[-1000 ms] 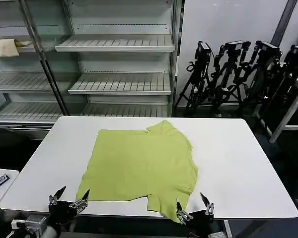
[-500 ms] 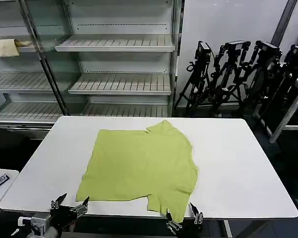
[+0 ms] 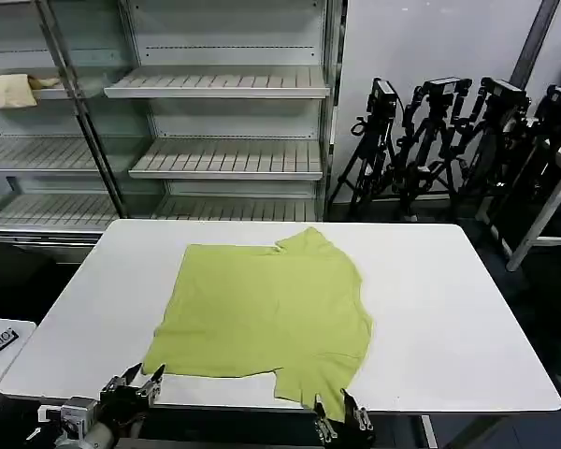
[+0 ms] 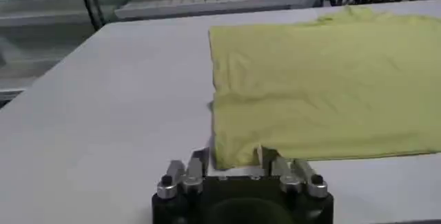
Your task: Fold and organize the clothes.
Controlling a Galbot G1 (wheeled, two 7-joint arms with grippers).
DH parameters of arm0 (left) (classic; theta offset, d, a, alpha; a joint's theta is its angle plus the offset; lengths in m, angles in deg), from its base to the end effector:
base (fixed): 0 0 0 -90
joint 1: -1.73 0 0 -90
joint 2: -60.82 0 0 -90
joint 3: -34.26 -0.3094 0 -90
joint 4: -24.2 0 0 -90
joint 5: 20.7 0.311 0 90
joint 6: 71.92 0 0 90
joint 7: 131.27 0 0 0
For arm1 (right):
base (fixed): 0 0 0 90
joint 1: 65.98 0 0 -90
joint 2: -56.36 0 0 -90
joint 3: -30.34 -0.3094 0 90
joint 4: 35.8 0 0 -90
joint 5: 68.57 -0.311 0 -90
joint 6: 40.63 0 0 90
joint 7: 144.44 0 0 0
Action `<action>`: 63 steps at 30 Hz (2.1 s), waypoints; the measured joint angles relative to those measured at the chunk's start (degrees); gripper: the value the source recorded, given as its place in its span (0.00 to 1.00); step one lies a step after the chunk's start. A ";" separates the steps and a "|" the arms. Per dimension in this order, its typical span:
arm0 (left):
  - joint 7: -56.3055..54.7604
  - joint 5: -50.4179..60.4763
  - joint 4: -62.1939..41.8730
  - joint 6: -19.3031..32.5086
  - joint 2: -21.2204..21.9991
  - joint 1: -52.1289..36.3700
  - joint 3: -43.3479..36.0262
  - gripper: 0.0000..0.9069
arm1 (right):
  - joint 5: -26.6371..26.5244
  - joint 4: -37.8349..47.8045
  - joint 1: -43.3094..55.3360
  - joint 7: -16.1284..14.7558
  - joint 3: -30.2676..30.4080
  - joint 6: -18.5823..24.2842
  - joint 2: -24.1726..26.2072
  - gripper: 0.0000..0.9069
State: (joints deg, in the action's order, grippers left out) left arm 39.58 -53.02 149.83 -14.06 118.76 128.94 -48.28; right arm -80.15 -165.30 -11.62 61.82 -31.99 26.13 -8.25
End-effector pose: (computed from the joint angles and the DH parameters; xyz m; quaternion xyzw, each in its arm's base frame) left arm 0.1444 0.0959 -0.2242 -0.0350 -0.9529 -0.0368 0.2989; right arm 0.0861 0.0528 -0.2446 0.1023 -0.9649 0.0503 0.2366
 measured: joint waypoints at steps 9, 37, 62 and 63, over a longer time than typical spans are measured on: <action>0.20 -1.76 0.19 0.55 0.12 0.15 0.58 0.03 | 0.05 -1.23 -0.83 -0.39 -0.78 0.69 0.49 0.00; 0.35 -6.05 7.77 3.72 -0.68 -0.36 4.35 0.03 | -7.11 -6.25 6.48 -2.64 -8.29 0.35 5.18 0.00; 0.59 -6.09 -4.58 5.84 -2.69 -13.83 -3.30 0.03 | -18.28 7.54 28.39 -5.74 -4.52 -3.72 7.95 0.00; 0.58 -6.03 -5.13 5.93 -2.68 -14.38 -3.61 0.03 | -18.33 8.10 29.08 -5.83 -4.24 -3.79 7.86 0.00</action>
State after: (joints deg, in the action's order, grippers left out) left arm 40.15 -59.05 144.69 -8.13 116.09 114.56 -51.89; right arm -98.48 -157.20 17.46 55.99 -36.24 22.34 -0.39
